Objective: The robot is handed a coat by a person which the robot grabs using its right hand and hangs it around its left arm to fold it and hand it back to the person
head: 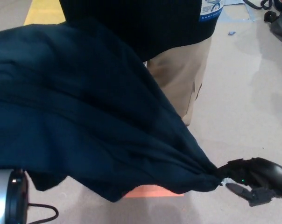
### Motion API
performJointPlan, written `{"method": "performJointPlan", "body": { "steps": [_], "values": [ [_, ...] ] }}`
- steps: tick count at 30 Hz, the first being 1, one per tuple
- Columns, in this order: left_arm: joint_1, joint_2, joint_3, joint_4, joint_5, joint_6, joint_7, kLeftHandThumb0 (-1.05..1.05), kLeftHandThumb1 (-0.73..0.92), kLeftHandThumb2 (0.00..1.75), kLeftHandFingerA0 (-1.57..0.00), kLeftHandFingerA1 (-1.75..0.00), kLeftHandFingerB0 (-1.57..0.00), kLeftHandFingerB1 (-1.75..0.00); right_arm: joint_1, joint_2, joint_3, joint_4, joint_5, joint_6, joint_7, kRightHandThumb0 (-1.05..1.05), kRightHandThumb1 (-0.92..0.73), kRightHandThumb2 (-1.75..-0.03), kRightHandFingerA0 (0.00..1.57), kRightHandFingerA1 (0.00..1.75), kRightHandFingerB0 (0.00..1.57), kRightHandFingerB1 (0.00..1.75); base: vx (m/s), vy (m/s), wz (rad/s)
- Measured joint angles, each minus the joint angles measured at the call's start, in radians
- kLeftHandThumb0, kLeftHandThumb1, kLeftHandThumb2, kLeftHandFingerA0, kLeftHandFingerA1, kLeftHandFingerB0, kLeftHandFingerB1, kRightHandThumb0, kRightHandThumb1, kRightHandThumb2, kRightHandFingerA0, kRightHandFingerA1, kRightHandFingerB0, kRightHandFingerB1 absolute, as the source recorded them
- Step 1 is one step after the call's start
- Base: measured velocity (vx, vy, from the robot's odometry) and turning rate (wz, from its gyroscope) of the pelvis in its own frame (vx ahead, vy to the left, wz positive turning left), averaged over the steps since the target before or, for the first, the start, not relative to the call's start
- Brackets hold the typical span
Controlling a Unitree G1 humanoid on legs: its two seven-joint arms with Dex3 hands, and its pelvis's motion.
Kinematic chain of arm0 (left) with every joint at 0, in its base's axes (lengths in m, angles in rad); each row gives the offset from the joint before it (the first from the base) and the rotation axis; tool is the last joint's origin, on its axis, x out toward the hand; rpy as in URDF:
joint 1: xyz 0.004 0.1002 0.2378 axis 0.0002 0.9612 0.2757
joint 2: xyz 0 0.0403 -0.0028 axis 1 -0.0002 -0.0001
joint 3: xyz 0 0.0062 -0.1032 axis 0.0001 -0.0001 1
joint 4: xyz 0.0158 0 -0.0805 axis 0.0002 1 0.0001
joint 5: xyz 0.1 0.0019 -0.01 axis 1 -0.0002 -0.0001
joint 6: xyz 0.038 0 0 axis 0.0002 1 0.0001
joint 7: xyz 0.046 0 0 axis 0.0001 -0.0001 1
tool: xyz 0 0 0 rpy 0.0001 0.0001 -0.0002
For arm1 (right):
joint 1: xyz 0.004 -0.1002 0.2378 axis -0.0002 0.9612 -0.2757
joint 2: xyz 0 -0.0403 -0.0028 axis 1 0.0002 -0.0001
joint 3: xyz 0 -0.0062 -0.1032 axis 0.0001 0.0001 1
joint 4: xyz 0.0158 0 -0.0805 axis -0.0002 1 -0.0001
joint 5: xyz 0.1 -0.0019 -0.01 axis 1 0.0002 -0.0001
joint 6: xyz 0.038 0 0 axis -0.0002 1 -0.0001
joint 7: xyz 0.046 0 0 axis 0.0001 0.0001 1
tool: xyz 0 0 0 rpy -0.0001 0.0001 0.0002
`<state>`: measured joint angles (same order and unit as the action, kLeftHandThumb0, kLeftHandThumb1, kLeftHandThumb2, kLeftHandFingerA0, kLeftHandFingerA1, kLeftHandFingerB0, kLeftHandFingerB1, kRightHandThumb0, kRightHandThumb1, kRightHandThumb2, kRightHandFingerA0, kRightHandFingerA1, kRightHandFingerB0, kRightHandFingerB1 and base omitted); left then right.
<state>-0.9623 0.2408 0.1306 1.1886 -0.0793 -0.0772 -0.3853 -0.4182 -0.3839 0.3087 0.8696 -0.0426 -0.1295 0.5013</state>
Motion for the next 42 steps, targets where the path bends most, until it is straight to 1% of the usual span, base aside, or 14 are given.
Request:
{"method": "performJointPlan", "body": {
  "steps": [12, 14, 15, 17, 18, 19, 21, 22, 23, 30, 31, 34, 35, 42],
  "values": [
    [-0.017, 0.122, 0.077, -0.074, -0.020, 0.000, -0.007, -0.78, 0.66, 0.94, -0.10, -0.41, -0.04, -0.37, 0.039, -0.154, -0.347, 0.329, 0.101, 0.049, 0.100, -0.83, -0.63, -0.87, 0.00, 0.00, 0.00, 0.00, 0.00, 0.000, 0.01],
    [-0.018, 0.121, 0.078, -0.078, -0.020, 0.000, -0.007, -0.37, 0.46, 1.04, 0.00, -0.48, 0.00, -0.48, 0.043, -0.151, -0.412, 0.335, 0.127, 0.048, 0.114, -0.80, -0.83, -0.65, 0.00, 0.00, 0.00, 0.00, 0.00, 0.000, 0.00],
    [-0.018, 0.121, 0.079, -0.080, -0.020, 0.000, -0.007, -0.37, 0.46, 1.04, 0.00, -0.48, 0.00, -0.48, 0.045, -0.149, -0.462, 0.339, 0.147, 0.049, 0.125, -0.86, -0.63, -0.90, 0.00, 0.00, 0.00, 0.00, 0.00, 0.000, 0.00],
    [-0.018, 0.119, 0.079, -0.081, -0.020, 0.000, -0.007, -0.37, 0.46, 1.04, 0.00, -0.48, 0.00, -0.48, 0.046, -0.144, -0.537, 0.345, 0.180, 0.054, 0.146, -0.88, -0.62, -0.91, 0.00, 0.00, 0.00, 0.00, 0.00, 0.000, 0.00],
    [-0.017, 0.119, 0.079, -0.081, -0.020, 0.000, -0.007, -0.76, 0.78, 0.64, -0.17, -0.29, -0.11, -0.26, 0.045, -0.141, -0.570, 0.348, 0.196, 0.057, 0.156, -0.90, -0.63, -0.93, 0.00, 0.01, 0.00, 0.00, 0.00, 0.000, 0.00],
    [-0.017, 0.119, 0.080, -0.082, -0.020, 0.000, -0.007, -0.78, 0.65, 0.94, -0.10, -0.41, -0.05, -0.36, 0.045, -0.136, -0.604, 0.353, 0.212, 0.060, 0.166, -0.92, -0.65, -0.94, 0.00, 0.01, 0.00, 0.00, 0.00, 0.000, 0.00],
    [-0.017, 0.119, 0.081, -0.084, -0.020, 0.000, -0.008, -0.75, 0.79, 0.64, -0.16, -0.29, -0.11, -0.27, 0.045, -0.127, -0.646, 0.358, 0.232, 0.063, 0.174, -0.86, -0.59, -0.86, 0.00, 0.00, 0.00, 0.00, 0.00, 0.000, 0.00],
    [-0.016, 0.119, 0.082, -0.088, -0.021, 0.000, -0.008, -0.75, 0.79, 0.64, -0.16, -0.29, -0.11, -0.27, 0.045, -0.119, -0.667, 0.358, 0.243, 0.064, 0.175, -0.86, -0.59, -0.86, 0.00, 0.00, 0.00, 0.00, 0.00, 0.000, 0.00],
    [-0.015, 0.119, 0.082, -0.091, -0.021, 0.000, -0.009, -0.37, 0.47, 1.04, 0.00, -0.48, 0.00, -0.48, 0.045, -0.111, -0.678, 0.358, 0.249, 0.062, 0.174, -0.84, -0.59, -0.85, 0.00, 0.00, 0.00, 0.00, 0.00, 0.000, 0.00],
    [-0.007, 0.118, 0.084, -0.124, -0.022, 0.001, -0.019, -0.37, 0.47, 1.04, 0.00, -0.48, 0.00, -0.47, 0.057, -0.016, -0.672, 0.355, 0.244, 0.017, 0.094, -0.82, -0.61, -0.87, 0.00, 0.00, 0.00, 0.00, 0.00, 0.000, 0.00],
    [-0.004, 0.116, 0.084, -0.130, -0.022, 0.002, -0.020, -0.76, 0.63, 0.98, -0.11, -0.44, 0.00, -0.38, 0.058, -0.001, -0.667, 0.355, 0.242, 0.011, 0.080, -0.81, -0.80, -0.65, 0.00, 0.00, 0.00, 0.00, 0.00, 0.000, 0.00],
    [0.009, 0.113, 0.084, -0.151, -0.023, 0.003, -0.026, -0.75, 0.64, 0.98, -0.10, -0.44, 0.00, -0.37, 0.062, 0.037, -0.640, 0.349, 0.232, -0.006, 0.041, -0.82, -0.82, -0.65, 0.00, 0.00, 0.00, 0.00, 0.00, 0.000, 0.00],
    [0.015, 0.110, 0.084, -0.163, -0.024, 0.003, -0.029, -0.74, 0.63, 0.97, -0.07, -0.43, -0.01, -0.36, 0.067, 0.055, -0.624, 0.348, 0.224, -0.014, 0.024, -0.98, -0.76, -1.04, 0.00, 0.08, 0.00, 0.00, 0.00, 0.000, 0.00],
    [0.044, 0.102, 0.087, -0.234, -0.037, 0.014, -0.058, -0.75, 0.64, 0.98, -0.05, -0.42, -0.02, -0.34, 0.103, 0.113, -0.547, 0.375, 0.173, -0.048, -0.081, -0.89, -0.65, -0.94, 0.00, 0.01, 0.00, 0.00, 0.00, 0.000, 0.00]
  ]
}}
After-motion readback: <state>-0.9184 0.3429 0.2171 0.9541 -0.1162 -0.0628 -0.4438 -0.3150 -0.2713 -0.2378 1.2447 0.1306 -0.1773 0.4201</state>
